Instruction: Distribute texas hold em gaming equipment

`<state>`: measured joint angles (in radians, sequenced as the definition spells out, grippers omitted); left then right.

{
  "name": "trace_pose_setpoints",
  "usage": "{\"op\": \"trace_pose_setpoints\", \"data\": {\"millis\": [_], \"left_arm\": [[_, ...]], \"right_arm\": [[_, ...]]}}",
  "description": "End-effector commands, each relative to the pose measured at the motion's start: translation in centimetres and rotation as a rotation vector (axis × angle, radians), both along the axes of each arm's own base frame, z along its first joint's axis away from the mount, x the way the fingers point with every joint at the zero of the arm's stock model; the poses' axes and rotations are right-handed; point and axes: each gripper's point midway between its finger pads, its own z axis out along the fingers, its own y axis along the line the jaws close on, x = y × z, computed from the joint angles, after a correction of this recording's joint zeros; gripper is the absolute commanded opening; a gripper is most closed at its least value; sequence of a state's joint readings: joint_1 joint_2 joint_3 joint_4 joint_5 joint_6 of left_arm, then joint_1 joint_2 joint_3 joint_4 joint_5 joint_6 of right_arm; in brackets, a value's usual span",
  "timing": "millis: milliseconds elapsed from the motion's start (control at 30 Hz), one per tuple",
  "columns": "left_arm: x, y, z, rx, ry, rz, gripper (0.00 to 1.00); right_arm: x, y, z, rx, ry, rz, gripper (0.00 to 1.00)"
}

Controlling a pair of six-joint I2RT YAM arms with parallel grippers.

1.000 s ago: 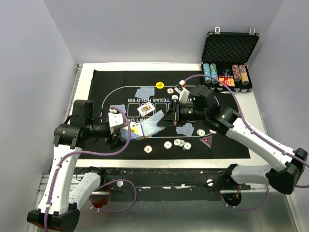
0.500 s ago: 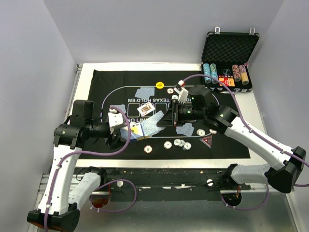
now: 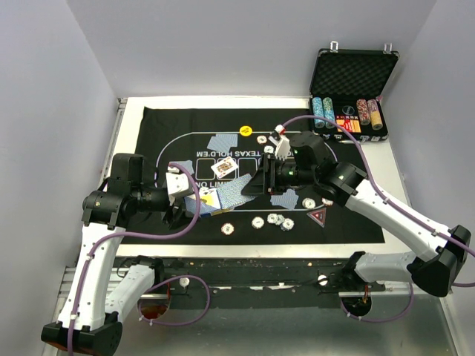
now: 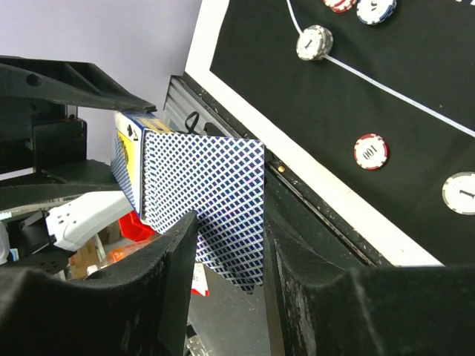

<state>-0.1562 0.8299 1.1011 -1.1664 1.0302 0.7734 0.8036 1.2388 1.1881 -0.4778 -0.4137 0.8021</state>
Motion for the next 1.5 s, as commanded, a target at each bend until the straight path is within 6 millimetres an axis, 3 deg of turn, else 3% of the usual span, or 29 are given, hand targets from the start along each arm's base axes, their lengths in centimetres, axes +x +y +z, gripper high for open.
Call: {"op": "trace_pose_setpoints", "data": {"millis": [0,333,533,900,1233,1467], "left_arm": [[-0.2,-0.6,1.8,-0.057,-0.047,-0.031,0.20],[-0.2,-0.6,1.8,-0.058,-0.051,-0.035,0.20],[-0.3,-0.6,1.6,-0.057,-0.049,-0.032,0.20],[-0.4,-0.6,1.6,-0.056,-0.052,-0.032,0.20],[-0.3,-0.6,1.8,-0.058,-0.052,-0.033,0.20],[-0.2,-0.6,1.8,-0.059,-0.052,-0.031,0.20]], "right_arm": [[0.2,-0.8,-0.7,-0.057,-0.018,-0.021,0.48],[0.6,-1.7,0.3,-0.077,-0.050,-0.065,0.45],[0.5,-1.6,2.1,-0.035,-0.066,-0.064,0.40],[-0.3,-1.4,3.6,0.026,-0.079,-0.040,0.37],[-0.2,-0.1,3.8,0.067,-0.062,-0.001,0.35],[-0.3,0.2,3.0,0.059,-0.044,0.013,0.38]]}}
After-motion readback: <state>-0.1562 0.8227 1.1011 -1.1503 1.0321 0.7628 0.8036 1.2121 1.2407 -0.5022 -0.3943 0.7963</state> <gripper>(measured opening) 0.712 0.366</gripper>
